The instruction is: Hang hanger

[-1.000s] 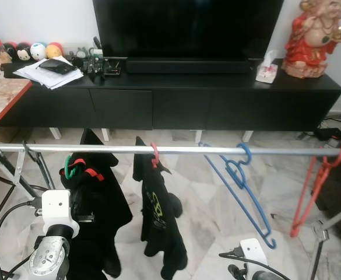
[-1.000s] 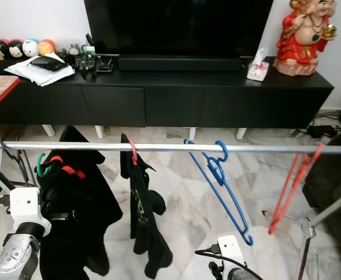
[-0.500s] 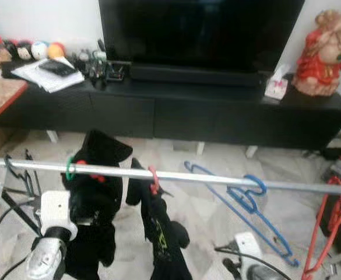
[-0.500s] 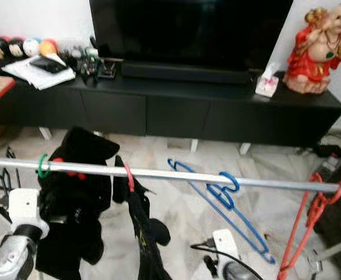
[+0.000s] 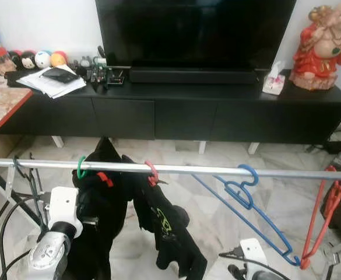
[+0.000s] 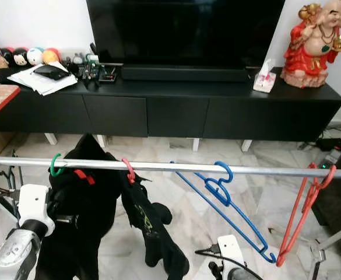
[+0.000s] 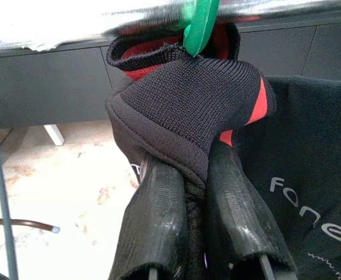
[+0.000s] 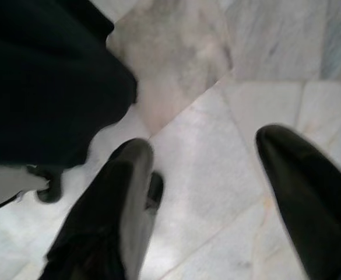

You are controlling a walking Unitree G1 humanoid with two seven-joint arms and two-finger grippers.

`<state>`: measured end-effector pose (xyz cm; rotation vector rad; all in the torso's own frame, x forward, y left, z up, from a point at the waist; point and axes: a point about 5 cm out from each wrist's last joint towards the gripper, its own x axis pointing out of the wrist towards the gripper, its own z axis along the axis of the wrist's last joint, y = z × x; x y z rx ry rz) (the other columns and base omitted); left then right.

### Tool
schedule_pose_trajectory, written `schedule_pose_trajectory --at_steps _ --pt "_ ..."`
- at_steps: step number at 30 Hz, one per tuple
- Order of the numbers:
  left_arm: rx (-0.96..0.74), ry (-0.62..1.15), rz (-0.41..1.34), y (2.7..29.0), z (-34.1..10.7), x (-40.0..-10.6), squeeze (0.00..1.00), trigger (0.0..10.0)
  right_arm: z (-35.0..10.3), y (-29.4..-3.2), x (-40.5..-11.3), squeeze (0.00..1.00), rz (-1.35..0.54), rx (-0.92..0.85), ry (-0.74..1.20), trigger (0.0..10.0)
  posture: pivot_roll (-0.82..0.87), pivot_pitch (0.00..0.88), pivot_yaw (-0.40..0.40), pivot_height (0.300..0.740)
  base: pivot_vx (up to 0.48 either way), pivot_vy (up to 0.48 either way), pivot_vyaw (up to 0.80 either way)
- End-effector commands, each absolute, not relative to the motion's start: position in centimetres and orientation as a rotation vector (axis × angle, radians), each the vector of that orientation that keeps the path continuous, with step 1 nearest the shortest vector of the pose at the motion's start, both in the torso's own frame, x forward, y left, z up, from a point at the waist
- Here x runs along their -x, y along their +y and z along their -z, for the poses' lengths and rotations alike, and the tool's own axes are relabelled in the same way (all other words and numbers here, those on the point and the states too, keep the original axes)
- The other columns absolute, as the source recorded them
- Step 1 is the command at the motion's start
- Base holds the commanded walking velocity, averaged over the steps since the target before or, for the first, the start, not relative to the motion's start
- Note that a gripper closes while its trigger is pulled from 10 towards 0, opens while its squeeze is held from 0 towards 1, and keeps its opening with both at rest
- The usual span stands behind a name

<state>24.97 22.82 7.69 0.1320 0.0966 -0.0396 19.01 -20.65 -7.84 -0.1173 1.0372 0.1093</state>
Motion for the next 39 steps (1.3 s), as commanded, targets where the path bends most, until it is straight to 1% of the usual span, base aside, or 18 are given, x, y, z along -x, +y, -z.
schedule_pose_trajectory --at_steps 1,5,10,15,17,23,27,29,39 --pt "-0.154 0.079 0.026 23.0 -8.3 -25.8 0.0 10.0 7.8 -20.6 -19.1 0.0 -0.109 0.118 1.033 10.0 -0.02 0.005 -0.003 0.74 0.0 0.0 0.0" --pt "-0.166 0.096 -0.01 23.5 -8.3 -26.7 0.0 10.0 7.8 -20.6 -19.1 0.0 -0.107 0.116 1.035 10.0 -0.02 0.007 -0.004 0.74 0.0 0.0 0.0" --pt "-0.163 0.107 -0.034 23.9 -8.0 -27.1 0.0 10.0 7.8 -20.6 -19.1 0.0 -0.108 0.116 1.036 10.0 -0.02 0.008 -0.003 0.74 0.0 0.0 0.0" --pt "-0.156 0.105 -0.037 23.9 -8.0 -27.3 0.0 10.0 7.8 -20.6 -19.1 0.0 -0.108 0.116 1.036 10.0 -0.02 0.008 -0.003 0.74 0.0 0.0 0.0" --pt "-0.158 0.144 -0.022 23.9 -7.3 -27.5 0.0 10.0 7.8 -20.7 -19.1 0.0 -0.109 0.119 1.037 10.0 -0.02 0.007 -0.007 0.74 0.0 0.0 0.0" --pt "-0.197 0.209 -0.008 23.4 -6.1 -27.4 0.0 10.0 7.8 -20.7 -19.0 0.0 -0.112 0.121 1.038 10.0 -0.02 0.0 -0.003 0.74 0.0 0.0 0.0" --pt "-0.197 0.219 -0.004 23.1 -5.8 -27.4 0.0 10.0 7.8 -20.7 -19.0 0.0 -0.113 0.12 1.039 10.0 -0.03 0.0 0.002 0.74 0.0 0.0 0.0" --pt "-0.187 0.222 0.015 22.2 -5.3 -27.1 0.0 10.0 7.9 -20.6 -19.0 0.0 -0.109 0.117 1.038 10.0 -0.03 0.0 0.005 0.74 0.0 0.0 0.0" --pt "-0.177 0.219 0.02 22.0 -5.0 -26.3 0.0 10.0 8.0 -20.5 -18.8 0.0 -0.111 0.113 1.04 10.0 -0.02 0.0 0.017 0.74 0.0 0.0 0.0"
